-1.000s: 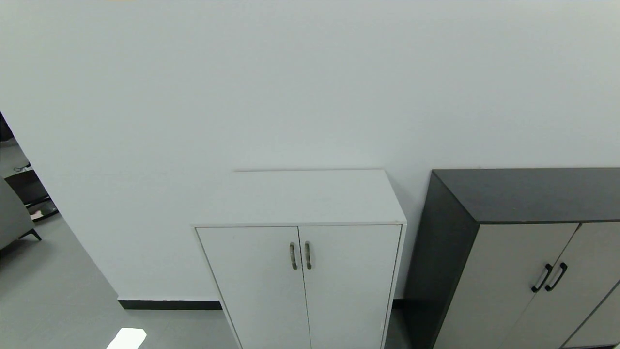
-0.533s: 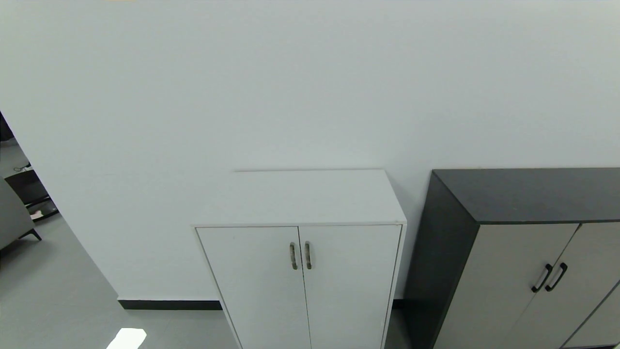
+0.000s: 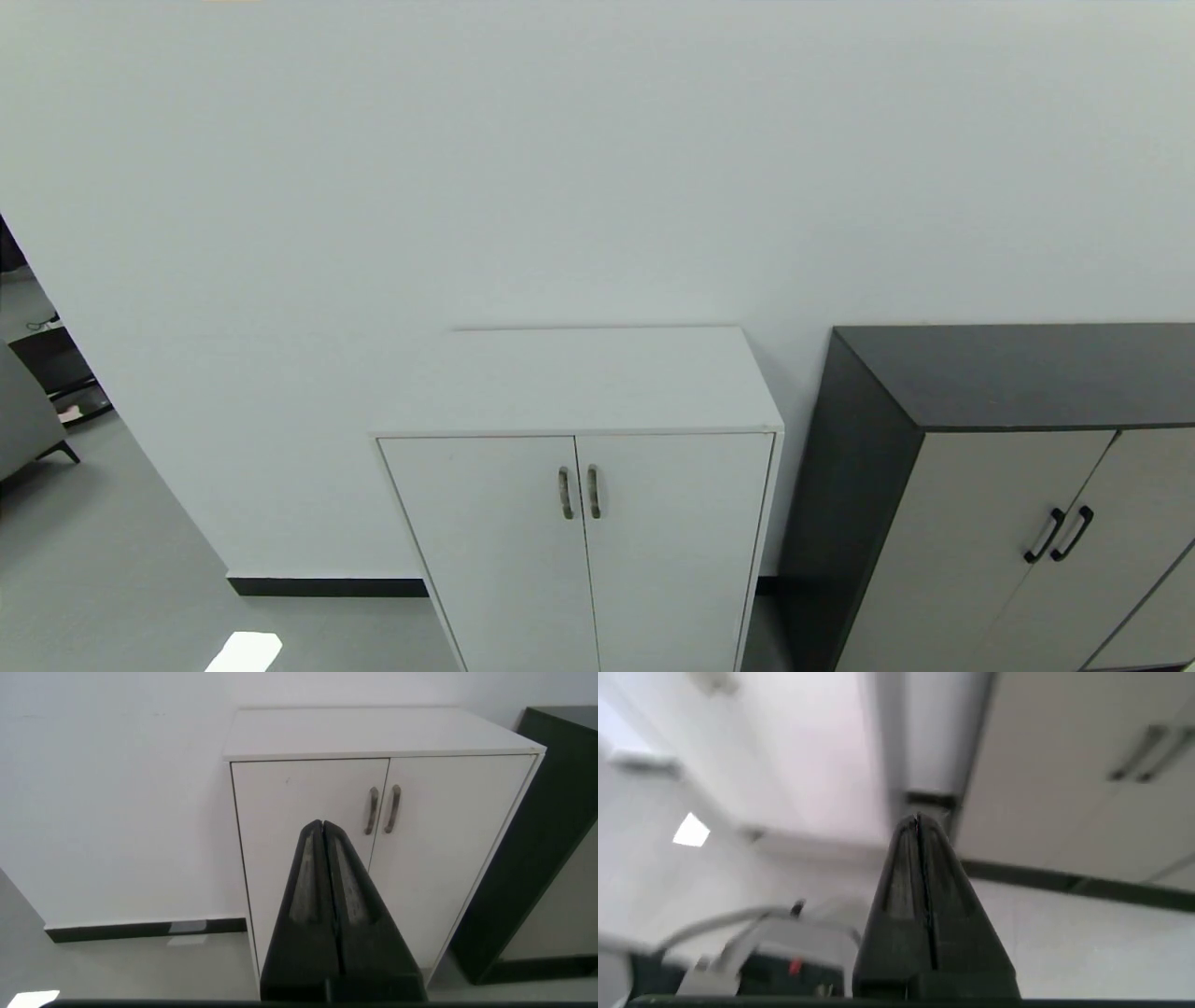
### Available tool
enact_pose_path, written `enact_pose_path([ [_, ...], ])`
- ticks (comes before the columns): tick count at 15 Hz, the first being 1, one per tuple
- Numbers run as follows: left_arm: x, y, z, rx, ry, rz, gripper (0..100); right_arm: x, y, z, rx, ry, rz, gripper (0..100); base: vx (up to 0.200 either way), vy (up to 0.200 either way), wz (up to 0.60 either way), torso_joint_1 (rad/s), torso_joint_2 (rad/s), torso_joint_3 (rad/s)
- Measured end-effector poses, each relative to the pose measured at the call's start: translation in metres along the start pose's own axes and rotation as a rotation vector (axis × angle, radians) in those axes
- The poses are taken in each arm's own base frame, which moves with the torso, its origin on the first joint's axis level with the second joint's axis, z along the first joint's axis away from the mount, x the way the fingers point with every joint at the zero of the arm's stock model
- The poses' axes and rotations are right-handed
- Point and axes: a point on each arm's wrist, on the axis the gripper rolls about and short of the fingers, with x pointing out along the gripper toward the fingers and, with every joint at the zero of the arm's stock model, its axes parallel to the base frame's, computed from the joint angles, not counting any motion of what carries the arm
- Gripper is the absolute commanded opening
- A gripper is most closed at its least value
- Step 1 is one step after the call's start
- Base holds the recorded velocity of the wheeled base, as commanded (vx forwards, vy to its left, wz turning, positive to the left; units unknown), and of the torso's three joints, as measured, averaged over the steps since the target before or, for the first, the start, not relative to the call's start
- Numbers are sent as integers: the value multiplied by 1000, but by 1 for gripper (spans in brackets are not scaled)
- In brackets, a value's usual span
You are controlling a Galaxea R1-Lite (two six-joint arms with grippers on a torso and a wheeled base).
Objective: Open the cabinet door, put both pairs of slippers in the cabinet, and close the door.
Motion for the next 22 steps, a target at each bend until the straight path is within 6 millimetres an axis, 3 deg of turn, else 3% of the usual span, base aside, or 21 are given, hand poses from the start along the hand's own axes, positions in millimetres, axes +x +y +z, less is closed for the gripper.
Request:
enact_pose_path([
  [9, 0, 0, 0, 0, 0, 1, 0, -20, 2, -9, 29, -277, -66, 0, 0, 0, 0, 0, 0, 0],
  [22, 0, 0, 0, 1, 0, 0, 0, -22, 2, -10, 3, -309, -68, 0, 0, 0, 0, 0, 0, 0],
])
